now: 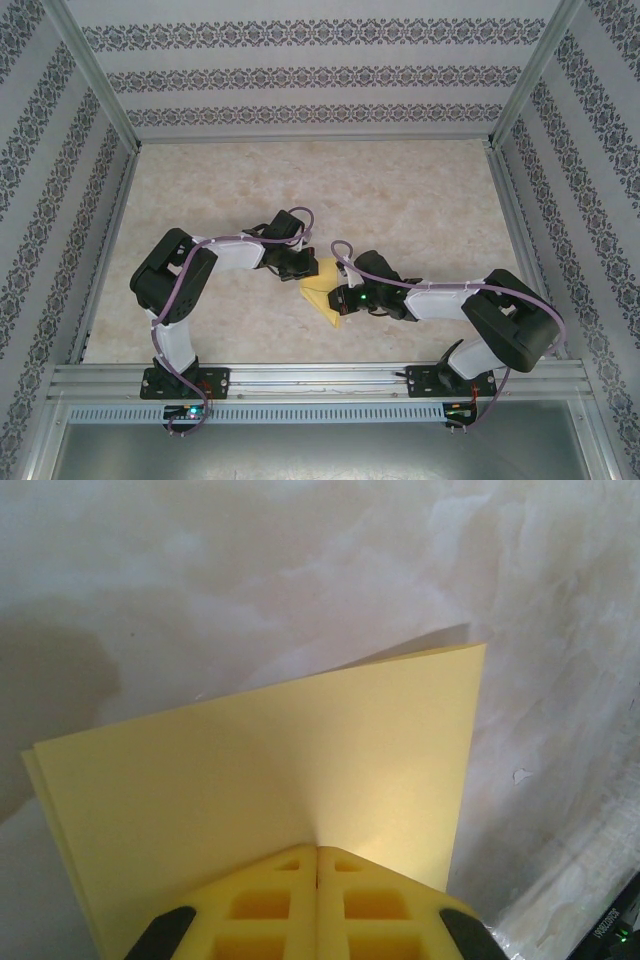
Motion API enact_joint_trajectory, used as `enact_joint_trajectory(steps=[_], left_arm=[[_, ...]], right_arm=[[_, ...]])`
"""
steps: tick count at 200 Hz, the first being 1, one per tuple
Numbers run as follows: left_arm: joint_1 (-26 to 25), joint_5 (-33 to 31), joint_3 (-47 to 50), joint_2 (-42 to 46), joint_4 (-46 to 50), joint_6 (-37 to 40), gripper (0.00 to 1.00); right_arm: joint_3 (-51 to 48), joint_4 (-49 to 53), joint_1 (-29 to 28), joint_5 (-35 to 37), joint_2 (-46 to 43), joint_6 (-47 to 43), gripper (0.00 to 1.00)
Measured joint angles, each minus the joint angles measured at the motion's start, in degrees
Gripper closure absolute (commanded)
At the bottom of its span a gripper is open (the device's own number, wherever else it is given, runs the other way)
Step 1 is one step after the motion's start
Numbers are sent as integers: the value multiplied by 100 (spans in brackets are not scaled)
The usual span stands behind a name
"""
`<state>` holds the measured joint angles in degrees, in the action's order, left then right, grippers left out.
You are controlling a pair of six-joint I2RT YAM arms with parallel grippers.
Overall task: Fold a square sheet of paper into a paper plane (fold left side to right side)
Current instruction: Third fold the triangle at the center of the table.
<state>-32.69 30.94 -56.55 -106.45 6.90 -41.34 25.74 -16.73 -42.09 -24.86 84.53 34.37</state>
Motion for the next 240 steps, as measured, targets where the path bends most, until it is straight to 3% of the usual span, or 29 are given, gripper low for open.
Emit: enact_joint_trajectory(steps=[240], left_arm=[[-33, -55, -7, 0, 0, -2, 100]], right_arm=[[208, 212, 74, 125, 343, -90, 100]])
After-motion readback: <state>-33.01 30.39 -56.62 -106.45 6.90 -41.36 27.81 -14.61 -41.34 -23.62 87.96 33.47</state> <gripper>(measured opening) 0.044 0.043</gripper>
